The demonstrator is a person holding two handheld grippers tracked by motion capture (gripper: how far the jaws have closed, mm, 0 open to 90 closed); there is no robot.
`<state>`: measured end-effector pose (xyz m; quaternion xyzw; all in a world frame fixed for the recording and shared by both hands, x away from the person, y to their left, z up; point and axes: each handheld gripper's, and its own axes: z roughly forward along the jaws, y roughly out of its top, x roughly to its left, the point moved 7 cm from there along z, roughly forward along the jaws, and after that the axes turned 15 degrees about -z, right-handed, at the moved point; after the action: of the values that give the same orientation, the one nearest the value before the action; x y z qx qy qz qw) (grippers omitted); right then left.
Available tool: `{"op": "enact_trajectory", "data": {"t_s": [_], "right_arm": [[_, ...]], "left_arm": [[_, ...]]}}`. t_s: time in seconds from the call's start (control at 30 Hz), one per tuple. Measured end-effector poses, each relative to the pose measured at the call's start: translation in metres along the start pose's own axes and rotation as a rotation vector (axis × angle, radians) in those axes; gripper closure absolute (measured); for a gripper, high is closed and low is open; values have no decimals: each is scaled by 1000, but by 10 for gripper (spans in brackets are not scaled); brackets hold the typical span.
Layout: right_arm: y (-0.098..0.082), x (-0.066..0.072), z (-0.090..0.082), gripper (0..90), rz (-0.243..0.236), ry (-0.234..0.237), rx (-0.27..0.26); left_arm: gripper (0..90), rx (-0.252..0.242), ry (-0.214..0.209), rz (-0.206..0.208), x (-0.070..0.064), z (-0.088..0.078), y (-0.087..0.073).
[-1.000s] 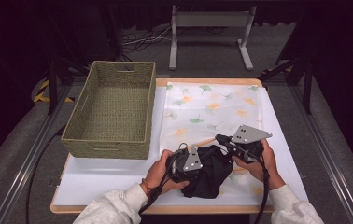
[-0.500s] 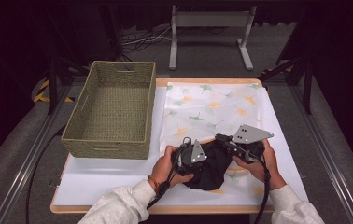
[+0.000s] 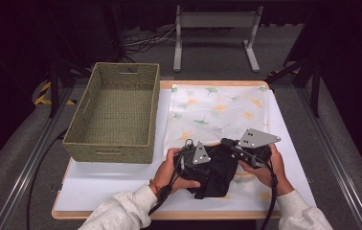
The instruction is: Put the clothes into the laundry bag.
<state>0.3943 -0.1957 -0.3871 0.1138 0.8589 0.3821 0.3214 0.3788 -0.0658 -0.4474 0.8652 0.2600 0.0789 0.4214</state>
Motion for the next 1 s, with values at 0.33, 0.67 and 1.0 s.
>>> {"op": "enact_trajectory", "data": {"t_s": [0.33,0.67,1.0], "right_arm": [[-1,0,1,882,1,0,5],[-2,0,1,882,0,-1,9],[-1,0,1,882,-4,-2,9]], "left_arm": [[188,-65,-11,-11,-2,-21,7],[185,-121,-32,-16,0,-59,1],[483,-71,-60,35,-7,-77,-32]]}}
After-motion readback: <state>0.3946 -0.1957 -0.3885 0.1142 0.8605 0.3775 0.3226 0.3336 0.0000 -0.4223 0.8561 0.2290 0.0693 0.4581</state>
